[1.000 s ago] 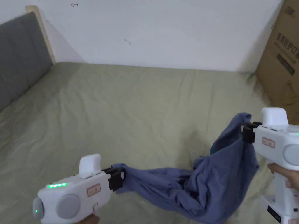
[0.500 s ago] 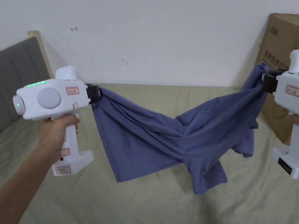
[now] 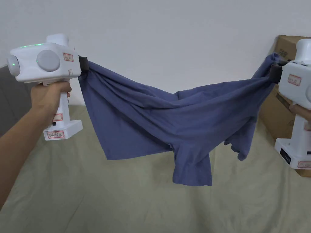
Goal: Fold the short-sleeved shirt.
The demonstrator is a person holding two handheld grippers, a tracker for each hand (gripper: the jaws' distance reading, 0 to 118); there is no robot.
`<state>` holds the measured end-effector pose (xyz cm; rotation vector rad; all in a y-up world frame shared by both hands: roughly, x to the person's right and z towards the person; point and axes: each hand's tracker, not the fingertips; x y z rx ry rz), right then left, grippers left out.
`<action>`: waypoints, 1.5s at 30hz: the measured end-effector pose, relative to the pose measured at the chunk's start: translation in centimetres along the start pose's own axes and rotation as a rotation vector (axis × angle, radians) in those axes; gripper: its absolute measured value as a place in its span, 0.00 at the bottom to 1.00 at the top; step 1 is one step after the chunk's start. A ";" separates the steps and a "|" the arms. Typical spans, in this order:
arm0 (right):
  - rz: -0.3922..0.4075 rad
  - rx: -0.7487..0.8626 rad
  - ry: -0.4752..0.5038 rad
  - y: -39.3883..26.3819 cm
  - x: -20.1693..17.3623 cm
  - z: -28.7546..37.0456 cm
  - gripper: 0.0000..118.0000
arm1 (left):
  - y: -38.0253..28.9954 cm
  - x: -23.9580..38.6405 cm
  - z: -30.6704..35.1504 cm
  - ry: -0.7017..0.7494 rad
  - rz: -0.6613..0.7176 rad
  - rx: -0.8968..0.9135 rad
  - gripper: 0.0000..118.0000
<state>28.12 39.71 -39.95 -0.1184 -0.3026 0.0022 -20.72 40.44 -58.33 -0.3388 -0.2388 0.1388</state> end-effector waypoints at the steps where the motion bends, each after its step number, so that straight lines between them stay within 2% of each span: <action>1: 0.008 -0.008 -0.007 -0.5 -0.2 -0.8 0.05 | -0.2 -0.3 -0.9 0.008 -0.001 0.000 0.07; 6: -0.003 -0.047 -0.026 -4.2 -0.8 -4.0 0.05 | -3.6 -2.1 -4.6 0.035 0.001 -0.036 0.07; 15: 0.012 -0.259 -0.020 -16.2 -1.9 -4.9 0.05 | -17.0 -5.4 -6.6 0.063 0.024 -0.238 0.07; 20: 0.014 -0.376 -0.014 -22.6 -1.6 -1.2 0.05 | -24.9 -7.0 -2.9 0.061 0.042 -0.353 0.07; 26: -0.015 -0.473 0.005 -28.3 -0.5 6.6 0.05 | -33.0 -9.5 3.9 0.058 0.032 -0.472 0.07; 33: -0.066 -0.509 0.009 -31.7 0.7 15.9 0.05 | -38.4 -10.6 12.7 0.076 0.028 -0.536 0.07; 36: -0.091 -0.527 -0.004 -33.0 1.0 19.6 0.05 | -40.4 -11.7 16.0 0.094 0.068 -0.571 0.07; 41: -0.105 -0.611 -0.039 -35.9 1.8 23.7 0.05 | -43.5 -13.3 20.1 0.130 0.100 -0.620 0.07; 45: -0.150 -0.733 -0.073 -39.0 2.6 25.0 0.05 | -45.4 -14.3 21.5 0.161 0.110 -0.672 0.07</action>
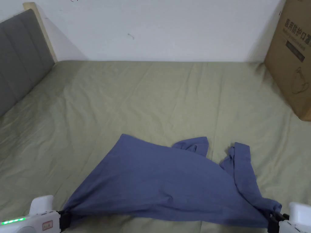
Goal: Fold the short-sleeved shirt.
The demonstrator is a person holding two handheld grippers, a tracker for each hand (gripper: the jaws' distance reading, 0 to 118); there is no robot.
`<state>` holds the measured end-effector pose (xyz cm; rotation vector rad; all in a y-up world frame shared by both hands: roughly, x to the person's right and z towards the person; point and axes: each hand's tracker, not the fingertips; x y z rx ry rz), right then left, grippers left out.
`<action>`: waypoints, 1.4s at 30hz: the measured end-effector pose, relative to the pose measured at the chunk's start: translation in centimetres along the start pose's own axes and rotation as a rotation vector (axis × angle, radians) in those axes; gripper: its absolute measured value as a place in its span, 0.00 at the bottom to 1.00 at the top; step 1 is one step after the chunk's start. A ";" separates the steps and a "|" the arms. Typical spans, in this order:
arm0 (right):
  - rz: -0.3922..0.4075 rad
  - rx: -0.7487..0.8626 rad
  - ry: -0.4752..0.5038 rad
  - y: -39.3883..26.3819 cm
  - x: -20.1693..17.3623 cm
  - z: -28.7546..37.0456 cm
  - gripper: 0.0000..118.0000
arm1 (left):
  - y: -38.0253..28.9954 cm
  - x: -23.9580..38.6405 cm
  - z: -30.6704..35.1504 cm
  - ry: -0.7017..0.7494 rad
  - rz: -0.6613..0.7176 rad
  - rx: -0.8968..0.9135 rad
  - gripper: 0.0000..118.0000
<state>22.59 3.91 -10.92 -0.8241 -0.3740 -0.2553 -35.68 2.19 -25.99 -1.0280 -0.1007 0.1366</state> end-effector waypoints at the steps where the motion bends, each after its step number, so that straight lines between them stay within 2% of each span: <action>1: -0.016 -0.038 -0.014 -0.6 0.1 -0.7 0.05 | -0.5 0.0 -0.2 0.007 0.001 -0.014 0.07; 4: -0.072 -0.112 -0.030 -2.0 0.5 -2.6 0.05 | -0.9 0.2 -1.3 0.030 -0.013 -0.044 0.07; 9: -0.100 -0.127 -0.044 -3.0 0.2 -3.6 0.05 | -1.0 0.8 -1.7 0.048 0.002 -0.054 0.07; 11: -0.081 -0.126 -0.046 -2.3 -0.1 -2.6 0.05 | -0.8 0.7 -1.4 0.048 0.011 -0.052 0.19; 12: -0.067 -0.115 -0.035 -1.8 -0.3 -1.9 0.06 | -0.7 0.7 -1.0 0.044 0.019 -0.045 0.33; 13: -0.053 -0.092 -0.024 -1.3 -0.4 -1.1 0.16 | -0.4 1.1 -0.4 0.044 0.032 -0.036 0.56; 14: -0.036 -0.065 -0.012 -0.4 -0.4 -0.1 0.34 | 0.0 1.3 0.3 0.036 0.042 -0.024 0.68; 16: -0.006 0.022 0.022 1.7 -0.8 1.9 0.87 | 1.1 2.2 2.5 -0.056 0.050 0.089 0.81; 17: 0.006 0.067 0.023 2.8 -1.2 2.8 0.95 | 1.9 3.0 3.7 -0.083 0.034 0.163 0.82; 22: 0.104 0.358 0.040 8.7 -3.1 8.6 0.97 | 6.3 8.5 10.5 -0.145 -0.106 0.462 0.82; 27: 0.141 0.604 0.063 11.7 -5.7 14.1 0.98 | 8.8 13.2 15.6 -0.189 -0.251 0.769 0.83; 29: 0.141 0.664 0.083 12.0 -6.4 15.6 0.98 | 9.2 14.8 16.4 -0.168 -0.302 0.839 0.83; 32: 0.155 0.720 0.084 12.1 -7.6 16.8 0.98 | 9.2 16.6 16.9 -0.164 -0.311 0.849 0.81; 33: 0.158 0.720 0.078 12.1 -7.8 17.1 0.98 | 9.3 17.0 16.8 -0.181 -0.308 0.854 0.78; 34: 0.159 0.724 0.076 12.1 -7.9 16.9 0.93 | 9.1 17.2 16.7 -0.210 -0.299 0.864 0.67; 35: 0.162 0.726 0.079 12.1 -8.0 17.0 0.81 | 9.0 17.3 16.7 -0.247 -0.275 0.858 0.52; 36: 0.162 0.733 0.082 11.9 -8.1 17.1 0.58 | 8.9 17.5 16.7 -0.261 -0.271 0.849 0.33; 37: 0.163 0.739 0.072 11.9 -8.3 17.1 0.25 | 9.0 17.7 16.5 -0.261 -0.269 0.842 0.04; 38: 0.159 0.741 0.070 12.0 -8.2 16.8 0.06 | 8.9 17.9 16.2 -0.260 -0.273 0.841 0.00; 42: 0.130 0.742 0.068 12.4 -8.0 16.2 0.00 | 8.9 18.3 15.6 -0.285 -0.295 0.825 0.00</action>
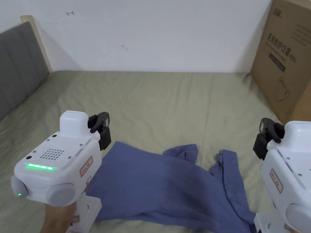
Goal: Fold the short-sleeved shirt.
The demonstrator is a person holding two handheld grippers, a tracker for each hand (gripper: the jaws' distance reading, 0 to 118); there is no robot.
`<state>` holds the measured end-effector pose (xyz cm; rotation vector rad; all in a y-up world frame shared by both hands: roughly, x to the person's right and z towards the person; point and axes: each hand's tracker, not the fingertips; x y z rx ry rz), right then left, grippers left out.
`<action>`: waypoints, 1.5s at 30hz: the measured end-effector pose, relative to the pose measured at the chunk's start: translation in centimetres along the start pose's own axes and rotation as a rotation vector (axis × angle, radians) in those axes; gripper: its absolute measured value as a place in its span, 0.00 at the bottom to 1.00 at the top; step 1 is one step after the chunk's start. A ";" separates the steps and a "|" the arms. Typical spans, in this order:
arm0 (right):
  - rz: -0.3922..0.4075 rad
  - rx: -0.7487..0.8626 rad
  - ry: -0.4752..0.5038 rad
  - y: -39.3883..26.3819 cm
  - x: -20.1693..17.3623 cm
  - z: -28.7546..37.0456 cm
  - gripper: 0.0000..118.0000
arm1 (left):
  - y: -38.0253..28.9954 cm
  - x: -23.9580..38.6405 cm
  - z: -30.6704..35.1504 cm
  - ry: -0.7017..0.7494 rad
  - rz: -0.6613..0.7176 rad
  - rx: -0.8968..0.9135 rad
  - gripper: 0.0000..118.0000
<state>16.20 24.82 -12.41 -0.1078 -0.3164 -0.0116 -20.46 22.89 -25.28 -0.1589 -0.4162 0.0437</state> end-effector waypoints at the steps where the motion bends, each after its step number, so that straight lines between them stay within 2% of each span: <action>1: 0.001 0.002 -0.016 -0.1 0.0 -0.2 0.00 | -0.1 -0.1 -0.4 0.006 -0.008 -0.015 0.00; 7: 0.001 0.001 -0.037 -0.4 0.4 -1.9 0.00 | -1.2 -2.1 -5.0 0.008 0.025 -0.109 0.00; 16: 0.044 -0.033 -0.054 -2.3 0.6 -7.4 0.00 | -5.8 -8.1 -20.3 0.053 0.013 -0.444 0.00; 17: 0.051 -0.045 -0.062 -2.5 0.6 -8.3 0.00 | -6.5 -8.8 -22.2 0.075 0.027 -0.478 0.04; 18: 0.055 -0.058 -0.069 -2.8 0.5 -9.1 0.00 | -7.3 -9.6 -24.1 0.070 0.054 -0.532 0.16; 19: 0.054 -0.067 -0.073 -3.2 0.5 -10.0 0.00 | -8.3 -10.4 -26.0 0.084 0.084 -0.604 0.48; 20: 0.054 -0.077 -0.079 -3.5 0.6 -10.7 0.00 | -9.3 -10.9 -27.6 0.116 0.109 -0.655 0.76; 21: 0.055 -0.089 -0.084 -3.9 0.7 -11.4 0.00 | -10.4 -11.4 -29.2 0.158 0.117 -0.724 0.89; 23: 0.057 -0.110 -0.099 -4.6 0.8 -12.7 0.00 | -12.3 -12.1 -31.0 0.155 0.109 -0.773 0.90; 29: 0.067 -0.176 -0.126 -6.8 1.7 -14.6 0.00 | -17.7 -12.5 -35.0 0.156 0.068 -0.955 0.88; 32: 0.075 -0.209 -0.138 -7.6 2.4 -14.8 0.00 | -18.8 -11.3 -35.1 0.146 0.029 -0.966 0.78; 33: 0.074 -0.218 -0.142 -7.8 2.6 -14.9 0.00 | -18.5 -11.0 -34.9 0.157 0.002 -0.929 0.71; 35: 0.065 -0.239 -0.153 -8.2 3.1 -14.9 0.00 | -18.0 -10.7 -34.5 0.120 -0.017 -0.931 0.47; 36: 0.053 -0.253 -0.159 -8.3 3.3 -14.9 0.00 | -17.7 -10.2 -34.3 0.092 -0.046 -0.920 0.29; 37: 0.040 -0.264 -0.167 -8.5 3.5 -14.9 0.00 | -17.4 -9.7 -34.2 0.081 -0.069 -0.912 0.01; 40: -0.006 -0.317 -0.184 -9.5 4.3 -15.0 0.00 | -16.8 -8.4 -33.5 0.074 -0.100 -0.913 0.01; 43: -0.059 -0.416 -0.185 -11.0 4.9 -15.8 0.00 | -15.0 -8.1 -32.0 0.073 -0.056 -0.841 0.01; 45: -0.072 -0.499 -0.173 -12.6 5.2 -16.6 0.06 | -13.2 -8.0 -30.4 0.044 -0.002 -0.780 0.01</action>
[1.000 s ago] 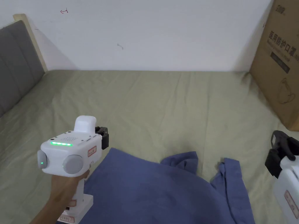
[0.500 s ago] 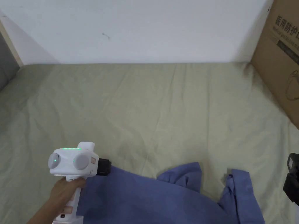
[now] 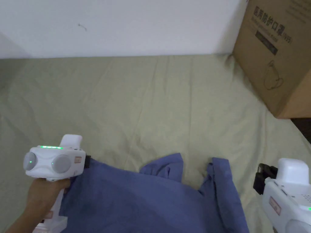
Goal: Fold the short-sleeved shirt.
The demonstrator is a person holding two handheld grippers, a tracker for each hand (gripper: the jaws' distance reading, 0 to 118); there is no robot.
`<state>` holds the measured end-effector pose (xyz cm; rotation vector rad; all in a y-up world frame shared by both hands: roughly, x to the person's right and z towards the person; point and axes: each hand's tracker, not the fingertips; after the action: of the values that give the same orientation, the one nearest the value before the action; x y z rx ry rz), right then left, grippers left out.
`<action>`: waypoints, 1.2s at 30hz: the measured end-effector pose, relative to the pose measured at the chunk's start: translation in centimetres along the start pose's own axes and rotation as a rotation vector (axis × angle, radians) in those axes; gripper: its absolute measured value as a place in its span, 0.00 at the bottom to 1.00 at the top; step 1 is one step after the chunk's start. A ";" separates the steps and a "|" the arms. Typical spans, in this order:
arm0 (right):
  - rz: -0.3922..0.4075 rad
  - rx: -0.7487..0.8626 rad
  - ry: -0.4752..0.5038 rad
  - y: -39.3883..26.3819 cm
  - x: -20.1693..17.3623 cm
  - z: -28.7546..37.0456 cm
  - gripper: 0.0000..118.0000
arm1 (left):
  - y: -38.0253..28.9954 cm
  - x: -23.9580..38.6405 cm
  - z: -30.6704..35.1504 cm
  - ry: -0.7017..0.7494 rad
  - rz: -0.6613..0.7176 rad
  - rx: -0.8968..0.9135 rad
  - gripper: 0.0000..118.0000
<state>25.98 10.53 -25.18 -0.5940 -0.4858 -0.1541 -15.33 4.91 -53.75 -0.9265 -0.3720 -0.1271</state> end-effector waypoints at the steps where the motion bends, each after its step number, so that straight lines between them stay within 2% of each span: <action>1: -0.007 -0.061 0.003 -0.6 0.0 -0.9 0.06 | 0.0 0.0 1.4 -0.026 0.015 0.022 0.01; 2: -0.010 -0.104 0.007 -1.0 0.0 -1.7 0.21 | 0.1 0.1 2.8 -0.038 0.013 0.041 0.01; 3: -0.028 -0.145 0.018 -1.6 0.1 -2.7 0.41 | 0.1 0.2 4.1 -0.042 0.003 0.052 0.01; 4: -0.029 -0.203 0.035 -2.3 0.1 -3.9 0.74 | 0.0 0.2 5.4 -0.047 -0.003 0.071 0.01; 5: -0.028 -0.233 0.036 -2.9 0.0 -4.6 0.89 | 0.0 0.2 6.2 -0.051 -0.007 0.076 0.01; 6: -0.034 -0.256 0.038 -3.5 -0.1 -5.3 0.95 | -0.1 0.3 7.1 -0.053 -0.009 0.082 0.01; 11: 0.012 -0.382 0.060 -6.1 -1.0 -7.9 0.96 | -0.5 0.2 9.5 -0.060 -0.006 0.103 0.01; 13: 0.020 -0.431 0.066 -7.0 -1.3 -8.3 0.92 | -0.9 0.1 10.0 -0.063 0.010 0.104 0.01; 14: 0.020 -0.446 0.067 -7.3 -1.3 -8.5 0.83 | -0.9 0.0 9.9 -0.061 0.015 0.104 0.01; 16: 0.020 -0.446 0.070 -7.9 -1.3 -8.5 0.47 | -1.2 -0.2 10.3 -0.059 0.023 0.101 0.01; 17: 0.021 -0.443 0.072 -8.0 -1.4 -8.2 0.42 | -1.5 -0.2 10.4 -0.059 0.029 0.100 0.01; 18: 0.030 -0.418 0.074 -7.9 -1.4 -7.8 0.27 | -1.4 -0.6 10.2 -0.058 0.034 0.098 0.01; 19: 0.040 -0.407 0.091 -7.7 -1.5 -7.4 0.02 | -1.7 -0.8 10.3 -0.056 0.038 0.098 0.01; 23: 0.036 -0.359 0.094 -6.7 -1.2 -5.9 0.02 | -2.5 -1.4 10.6 -0.055 0.071 0.102 0.01; 26: 0.050 -0.251 0.097 -4.9 -1.0 -3.7 0.02 | -3.0 -1.8 11.4 -0.059 0.107 0.119 0.01; 32: 0.096 -0.015 0.153 2.3 -2.0 1.5 0.02 | -1.9 -3.3 15.0 -0.062 0.170 0.192 0.01; 36: 0.128 0.128 0.186 8.8 -3.7 4.3 0.02 | 1.4 -4.9 19.0 -0.050 0.175 0.301 0.01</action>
<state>23.43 20.20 -28.28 -0.4785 -0.2742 -0.0548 -24.42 20.66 -46.33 -0.6617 -0.3437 0.1107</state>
